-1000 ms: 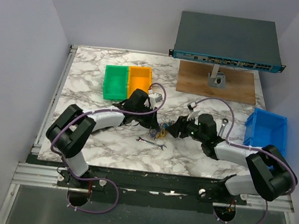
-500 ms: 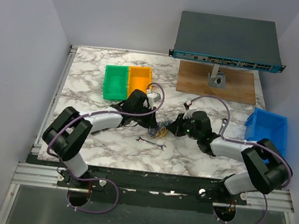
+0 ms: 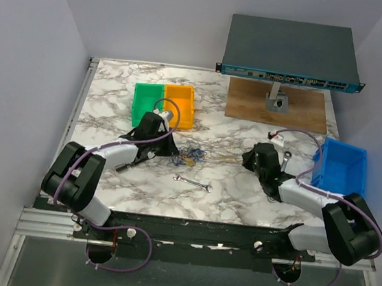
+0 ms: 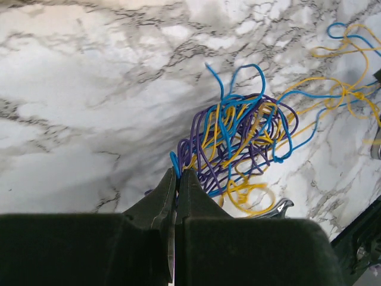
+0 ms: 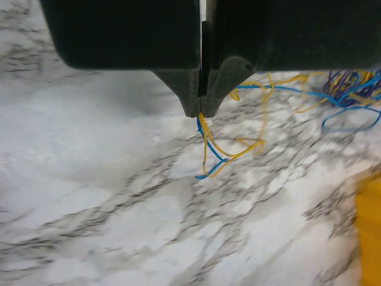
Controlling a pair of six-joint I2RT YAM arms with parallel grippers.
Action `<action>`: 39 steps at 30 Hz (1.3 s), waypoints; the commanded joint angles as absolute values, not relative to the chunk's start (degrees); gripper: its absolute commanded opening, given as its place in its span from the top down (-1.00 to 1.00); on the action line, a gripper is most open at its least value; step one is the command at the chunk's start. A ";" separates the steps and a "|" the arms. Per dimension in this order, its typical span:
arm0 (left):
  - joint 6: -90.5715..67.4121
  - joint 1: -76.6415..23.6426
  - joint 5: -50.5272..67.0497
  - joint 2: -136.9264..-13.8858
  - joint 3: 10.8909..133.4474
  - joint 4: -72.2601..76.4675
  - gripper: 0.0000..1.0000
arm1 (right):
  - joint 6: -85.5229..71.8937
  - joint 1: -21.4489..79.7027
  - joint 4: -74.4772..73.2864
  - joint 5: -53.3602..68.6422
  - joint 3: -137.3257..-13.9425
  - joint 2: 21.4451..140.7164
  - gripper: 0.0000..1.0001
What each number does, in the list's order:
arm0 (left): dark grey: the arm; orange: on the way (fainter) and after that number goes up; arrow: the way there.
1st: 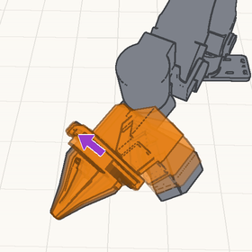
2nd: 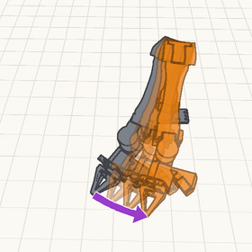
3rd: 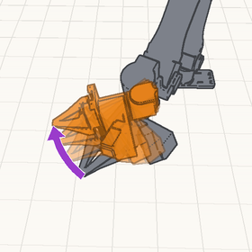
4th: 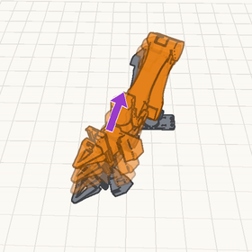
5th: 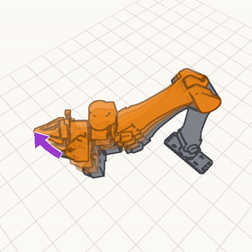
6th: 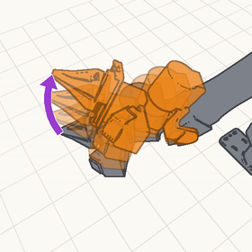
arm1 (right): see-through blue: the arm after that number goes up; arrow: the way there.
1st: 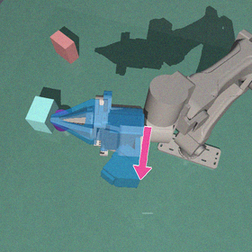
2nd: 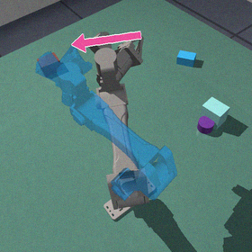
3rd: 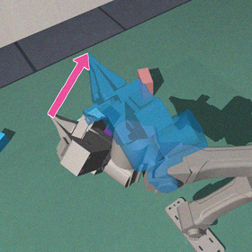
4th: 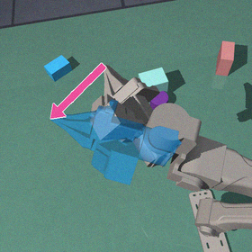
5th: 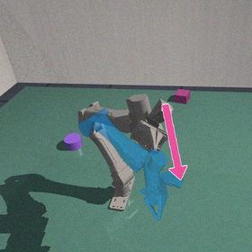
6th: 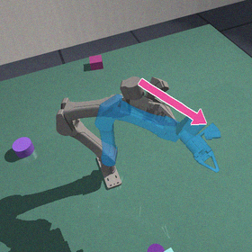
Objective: Untangle the cables
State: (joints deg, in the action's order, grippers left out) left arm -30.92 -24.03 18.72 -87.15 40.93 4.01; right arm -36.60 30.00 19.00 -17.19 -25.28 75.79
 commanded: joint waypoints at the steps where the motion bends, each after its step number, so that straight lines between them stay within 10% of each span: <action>1: -33.19 -22.26 12.76 -83.75 39.20 3.10 1.00 | -43.41 25.46 11.65 -28.43 -24.07 73.25 0.99; 39: -49.87 -21.62 -34.35 -55.38 28.55 -12.65 1.00 | -62.62 24.67 -6.78 -56.69 -18.52 50.32 0.99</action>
State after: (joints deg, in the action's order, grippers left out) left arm -43.40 -22.22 -20.27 -60.14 30.09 -6.92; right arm -55.05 25.15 3.53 -44.36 -18.04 51.79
